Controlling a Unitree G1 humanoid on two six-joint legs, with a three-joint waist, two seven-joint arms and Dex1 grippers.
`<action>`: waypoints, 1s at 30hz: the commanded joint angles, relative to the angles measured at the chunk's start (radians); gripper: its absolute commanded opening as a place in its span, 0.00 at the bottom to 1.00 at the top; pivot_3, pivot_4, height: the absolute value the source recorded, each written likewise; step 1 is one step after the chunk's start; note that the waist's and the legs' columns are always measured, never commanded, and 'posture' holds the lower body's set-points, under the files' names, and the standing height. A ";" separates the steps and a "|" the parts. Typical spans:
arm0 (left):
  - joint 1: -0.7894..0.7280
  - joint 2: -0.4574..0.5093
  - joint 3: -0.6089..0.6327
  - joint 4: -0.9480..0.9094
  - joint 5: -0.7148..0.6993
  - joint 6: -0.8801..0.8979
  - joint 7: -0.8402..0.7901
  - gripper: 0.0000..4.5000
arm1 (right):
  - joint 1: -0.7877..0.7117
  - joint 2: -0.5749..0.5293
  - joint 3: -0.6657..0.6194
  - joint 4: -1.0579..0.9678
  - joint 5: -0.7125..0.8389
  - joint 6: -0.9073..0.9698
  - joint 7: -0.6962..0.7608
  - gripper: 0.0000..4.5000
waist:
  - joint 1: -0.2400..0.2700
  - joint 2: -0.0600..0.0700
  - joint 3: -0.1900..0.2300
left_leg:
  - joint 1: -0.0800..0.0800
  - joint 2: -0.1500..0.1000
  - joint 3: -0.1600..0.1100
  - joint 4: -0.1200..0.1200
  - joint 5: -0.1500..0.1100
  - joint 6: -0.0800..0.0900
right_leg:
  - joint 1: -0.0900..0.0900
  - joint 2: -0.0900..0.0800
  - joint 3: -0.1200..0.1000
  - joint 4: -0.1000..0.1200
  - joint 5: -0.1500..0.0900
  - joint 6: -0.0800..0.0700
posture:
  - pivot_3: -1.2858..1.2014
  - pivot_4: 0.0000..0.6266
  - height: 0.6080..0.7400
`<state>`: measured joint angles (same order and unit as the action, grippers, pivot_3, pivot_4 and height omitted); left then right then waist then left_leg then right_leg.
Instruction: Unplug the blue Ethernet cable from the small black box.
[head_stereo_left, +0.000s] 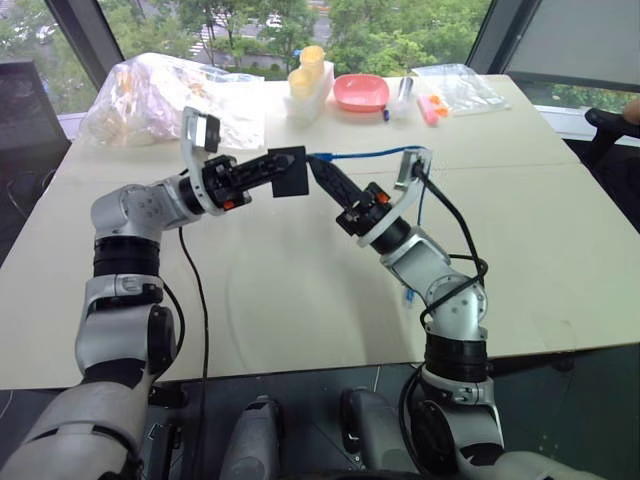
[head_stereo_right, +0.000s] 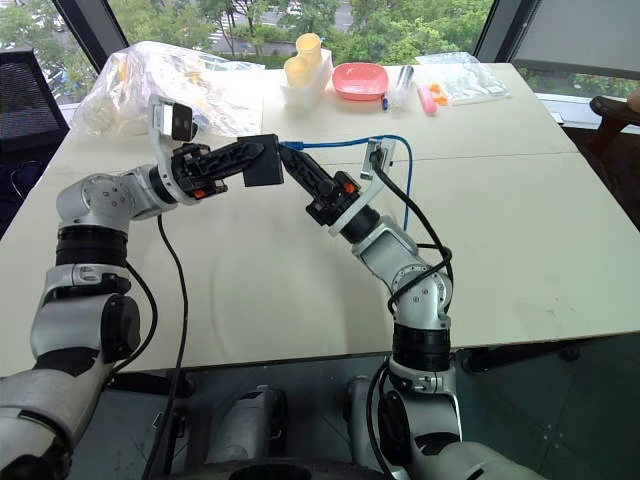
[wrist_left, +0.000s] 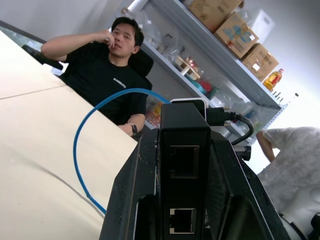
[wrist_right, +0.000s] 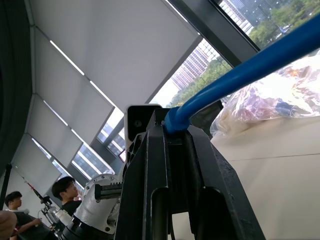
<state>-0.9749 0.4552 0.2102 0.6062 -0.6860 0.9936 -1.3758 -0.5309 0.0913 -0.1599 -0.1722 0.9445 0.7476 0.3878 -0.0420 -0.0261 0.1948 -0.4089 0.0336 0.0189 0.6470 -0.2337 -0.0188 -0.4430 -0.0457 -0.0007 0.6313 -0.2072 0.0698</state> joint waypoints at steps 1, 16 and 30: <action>-0.004 0.017 -0.001 -0.023 -0.008 -0.017 -0.001 0.12 | -0.004 0.007 0.029 -0.027 0.007 -0.022 0.003 0.01 | 0.000 0.000 0.000 | 0.000 0.000 0.000 0.000 0.000 0.000 | 0.000 0.000 0.000 0.000 0.000 0.000 | 0.52 0.24 1.00; -0.037 0.124 0.059 0.132 0.021 -0.130 0.038 0.12 | -0.009 -0.124 -0.124 0.017 0.022 -0.134 -0.068 0.01 | 0.004 0.000 0.000 | 0.000 0.000 0.000 -0.001 0.000 0.000 | 0.000 0.000 0.000 -0.001 0.000 0.000 | 0.52 0.24 1.00; 0.011 -0.203 -0.113 0.165 0.396 -0.871 0.478 0.12 | -0.248 -0.235 -0.194 0.547 -0.264 -0.174 -0.359 0.20 | 0.027 0.000 0.000 | -0.001 -0.001 0.003 -0.001 -0.001 0.002 | -0.001 -0.001 0.002 -0.002 0.000 0.000 | 0.52 0.24 1.00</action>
<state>-0.9605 0.2587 0.1123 0.7788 -0.3268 0.2000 -0.9296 -0.7444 -0.1248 -0.3229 0.3659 0.6927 0.5819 0.0629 -0.0146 -0.0260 0.1948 -0.4100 0.0328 0.0216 0.6458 -0.2354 -0.0159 -0.4439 -0.0468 0.0009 0.6294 -0.2069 0.0698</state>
